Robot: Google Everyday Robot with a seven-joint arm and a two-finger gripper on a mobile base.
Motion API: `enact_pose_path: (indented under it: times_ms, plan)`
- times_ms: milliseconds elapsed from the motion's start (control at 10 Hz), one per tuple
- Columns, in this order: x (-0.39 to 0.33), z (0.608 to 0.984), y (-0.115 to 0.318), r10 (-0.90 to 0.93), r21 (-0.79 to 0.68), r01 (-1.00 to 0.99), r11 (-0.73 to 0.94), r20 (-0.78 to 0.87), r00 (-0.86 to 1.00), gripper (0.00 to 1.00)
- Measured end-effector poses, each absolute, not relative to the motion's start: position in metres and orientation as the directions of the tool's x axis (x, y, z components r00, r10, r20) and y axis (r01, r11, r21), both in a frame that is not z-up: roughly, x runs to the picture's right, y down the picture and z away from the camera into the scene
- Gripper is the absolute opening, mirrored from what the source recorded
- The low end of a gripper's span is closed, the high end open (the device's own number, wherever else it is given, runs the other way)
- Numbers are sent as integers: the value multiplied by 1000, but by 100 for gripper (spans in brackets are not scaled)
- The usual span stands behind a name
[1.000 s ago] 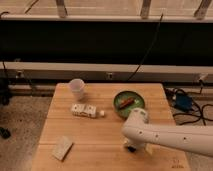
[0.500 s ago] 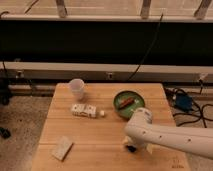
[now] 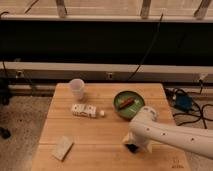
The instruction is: Place the eraser on the white sponge
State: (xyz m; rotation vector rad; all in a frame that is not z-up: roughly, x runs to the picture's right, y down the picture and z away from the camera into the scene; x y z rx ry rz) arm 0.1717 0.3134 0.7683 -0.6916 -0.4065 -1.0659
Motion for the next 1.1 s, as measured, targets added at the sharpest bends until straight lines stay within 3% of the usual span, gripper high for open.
enact_pose_path:
  times_ms: [400, 600, 1100]
  plan:
    - [178, 777, 307, -641, -303, 895, 326, 625, 445, 80]
    - [176, 779, 304, -635, -280, 900, 335, 639, 435, 74]
    - [169, 774, 300, -628, -236, 911, 337, 664, 405, 23]
